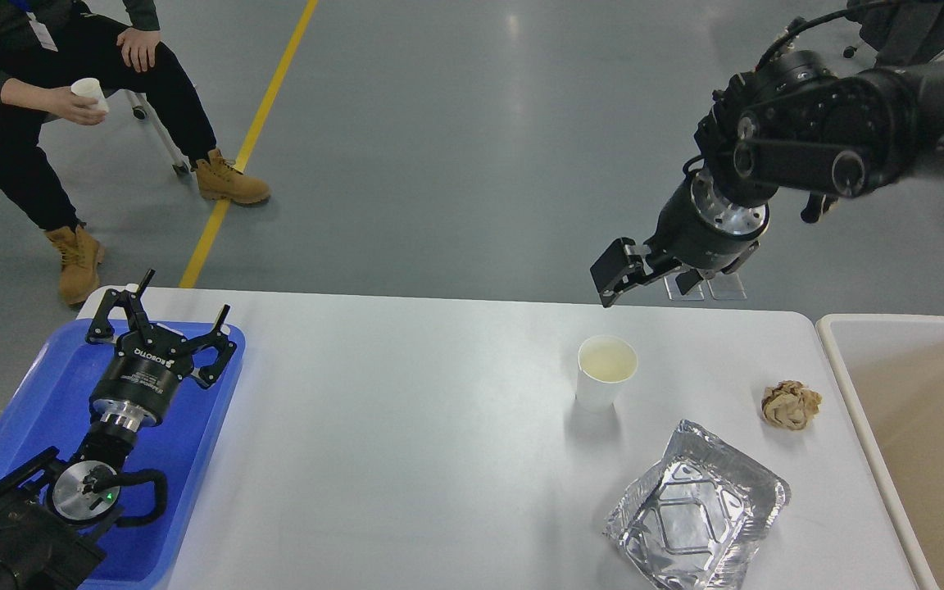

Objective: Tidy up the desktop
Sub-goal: 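Move the open right gripper over the white paper cup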

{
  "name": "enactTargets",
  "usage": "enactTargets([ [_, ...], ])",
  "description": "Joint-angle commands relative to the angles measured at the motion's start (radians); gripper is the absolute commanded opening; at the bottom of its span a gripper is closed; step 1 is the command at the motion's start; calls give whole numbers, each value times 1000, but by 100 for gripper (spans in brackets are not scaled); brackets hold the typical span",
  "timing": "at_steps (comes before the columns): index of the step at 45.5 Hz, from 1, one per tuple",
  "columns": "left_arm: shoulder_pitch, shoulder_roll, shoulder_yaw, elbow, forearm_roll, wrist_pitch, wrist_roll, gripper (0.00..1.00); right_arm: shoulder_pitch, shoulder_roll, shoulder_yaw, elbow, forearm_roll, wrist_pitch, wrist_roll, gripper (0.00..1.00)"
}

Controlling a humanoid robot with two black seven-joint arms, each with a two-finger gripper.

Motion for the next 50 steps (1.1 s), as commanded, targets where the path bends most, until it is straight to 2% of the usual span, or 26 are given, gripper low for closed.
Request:
enactTargets([
  [1, 0, 0, -1, 0, 0, 0, 0, 99, -134, 59, 2, -74, -13, -151, -1, 100],
  [6, 0, 0, -1, 0, 0, -2, 0, 99, -195, 87, 4, -156, -19, -153, -2, 100],
  [12, 0, 0, -1, 0, 0, 0, 0, 99, -322, 120, 5, -346, -25, -166, -9, 100],
  [19, 0, 0, -1, 0, 0, 0, 0, 99, -460, 124, 4, -540, -39, -168, -22, 100],
  [25, 0, 0, -1, 0, 0, 0, 0, 99, -562, 124, 1, -646, -71, -159, -25, 100],
  [50, 0, 0, -3, 0, 0, 0, 0, 99, -591, 124, 8, -618, -67, -71, -22, 100],
])
